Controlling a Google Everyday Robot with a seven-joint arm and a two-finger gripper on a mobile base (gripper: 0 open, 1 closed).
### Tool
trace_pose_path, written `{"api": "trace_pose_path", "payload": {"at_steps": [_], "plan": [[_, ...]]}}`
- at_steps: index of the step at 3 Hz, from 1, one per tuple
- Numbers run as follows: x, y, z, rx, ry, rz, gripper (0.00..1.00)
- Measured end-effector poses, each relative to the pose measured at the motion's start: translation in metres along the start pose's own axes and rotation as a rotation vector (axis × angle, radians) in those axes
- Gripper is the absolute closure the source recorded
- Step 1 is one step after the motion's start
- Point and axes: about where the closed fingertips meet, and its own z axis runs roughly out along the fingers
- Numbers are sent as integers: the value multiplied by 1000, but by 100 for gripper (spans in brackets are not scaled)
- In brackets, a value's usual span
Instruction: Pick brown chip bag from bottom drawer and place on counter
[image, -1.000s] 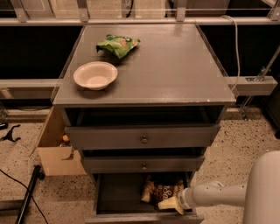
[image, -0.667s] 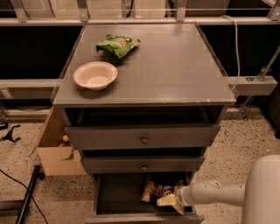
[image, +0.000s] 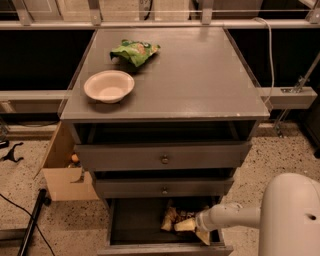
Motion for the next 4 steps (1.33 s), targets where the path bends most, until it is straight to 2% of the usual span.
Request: {"api": "trace_pose_path", "payload": {"at_steps": [2, 4], "plan": [[1, -8, 25, -13, 6, 19, 0], [4, -29, 46, -77, -3, 71, 0]]}}
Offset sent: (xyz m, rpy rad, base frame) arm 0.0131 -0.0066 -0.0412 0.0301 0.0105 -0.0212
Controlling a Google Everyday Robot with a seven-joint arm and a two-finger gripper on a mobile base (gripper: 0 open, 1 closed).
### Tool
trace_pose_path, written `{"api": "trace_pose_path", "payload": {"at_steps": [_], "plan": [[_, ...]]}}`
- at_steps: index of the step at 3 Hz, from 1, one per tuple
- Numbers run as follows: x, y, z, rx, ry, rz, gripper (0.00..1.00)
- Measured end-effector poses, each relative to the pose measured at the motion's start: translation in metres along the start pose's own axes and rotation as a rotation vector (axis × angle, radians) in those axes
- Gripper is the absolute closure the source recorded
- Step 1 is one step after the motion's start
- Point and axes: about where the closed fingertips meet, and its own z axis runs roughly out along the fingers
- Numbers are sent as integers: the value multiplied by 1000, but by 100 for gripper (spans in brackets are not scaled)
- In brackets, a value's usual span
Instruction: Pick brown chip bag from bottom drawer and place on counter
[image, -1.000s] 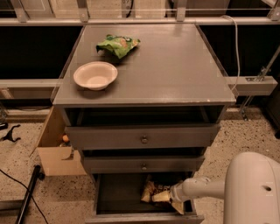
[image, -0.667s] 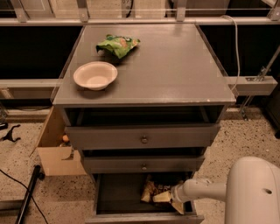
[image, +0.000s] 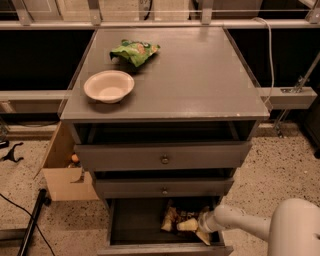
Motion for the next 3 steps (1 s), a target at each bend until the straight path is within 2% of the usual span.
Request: {"api": "trace_pose_path", "payload": {"at_steps": [1, 3], "plan": [[0, -3, 2, -8, 0, 6, 15], [0, -3, 2, -8, 0, 6, 61]]}}
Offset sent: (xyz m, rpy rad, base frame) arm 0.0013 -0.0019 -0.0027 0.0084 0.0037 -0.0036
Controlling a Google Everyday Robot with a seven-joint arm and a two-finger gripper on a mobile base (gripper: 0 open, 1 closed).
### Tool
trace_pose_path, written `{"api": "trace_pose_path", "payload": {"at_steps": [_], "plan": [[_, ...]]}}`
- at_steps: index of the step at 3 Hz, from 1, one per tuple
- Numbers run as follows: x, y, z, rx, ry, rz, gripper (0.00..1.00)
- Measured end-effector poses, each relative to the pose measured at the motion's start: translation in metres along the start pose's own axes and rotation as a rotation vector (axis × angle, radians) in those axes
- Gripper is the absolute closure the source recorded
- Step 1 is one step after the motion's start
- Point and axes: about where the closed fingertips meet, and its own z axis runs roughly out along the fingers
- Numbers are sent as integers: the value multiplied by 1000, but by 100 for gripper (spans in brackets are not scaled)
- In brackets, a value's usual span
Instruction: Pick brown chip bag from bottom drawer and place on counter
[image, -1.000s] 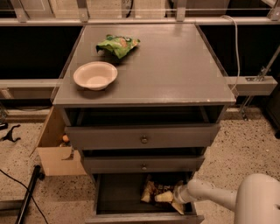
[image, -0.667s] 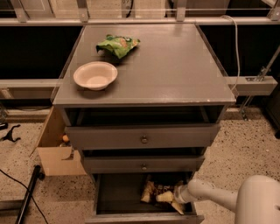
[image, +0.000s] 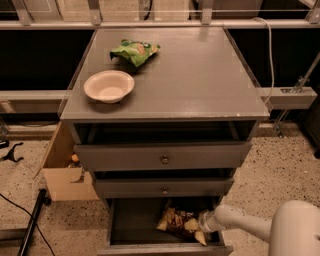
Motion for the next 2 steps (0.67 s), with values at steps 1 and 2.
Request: {"api": "trace_pose_path", "payload": {"at_steps": [1, 2], "plan": [[0, 0, 0, 0, 0, 0, 84], [2, 8, -8, -6, -6, -10, 100]]}}
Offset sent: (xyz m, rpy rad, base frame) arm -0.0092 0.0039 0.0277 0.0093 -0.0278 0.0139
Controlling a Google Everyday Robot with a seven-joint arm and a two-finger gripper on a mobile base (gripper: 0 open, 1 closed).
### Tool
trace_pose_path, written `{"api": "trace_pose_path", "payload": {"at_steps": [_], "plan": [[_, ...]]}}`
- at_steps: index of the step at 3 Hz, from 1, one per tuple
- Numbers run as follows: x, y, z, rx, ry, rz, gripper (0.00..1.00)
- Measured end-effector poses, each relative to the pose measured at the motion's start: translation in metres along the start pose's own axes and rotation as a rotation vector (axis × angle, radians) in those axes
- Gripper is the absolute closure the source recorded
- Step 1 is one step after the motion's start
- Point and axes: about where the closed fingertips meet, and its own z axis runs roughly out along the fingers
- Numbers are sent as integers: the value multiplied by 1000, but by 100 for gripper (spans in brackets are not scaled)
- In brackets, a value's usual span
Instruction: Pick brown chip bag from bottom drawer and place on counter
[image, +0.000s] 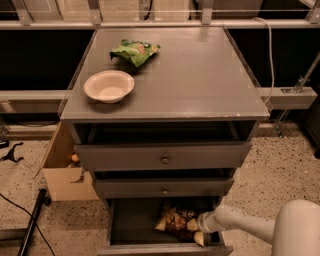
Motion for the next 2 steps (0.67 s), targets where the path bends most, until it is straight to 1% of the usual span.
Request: {"api": "trace_pose_path", "payload": {"at_steps": [2], "plan": [[3, 27, -33, -18, -11, -34, 100]]}}
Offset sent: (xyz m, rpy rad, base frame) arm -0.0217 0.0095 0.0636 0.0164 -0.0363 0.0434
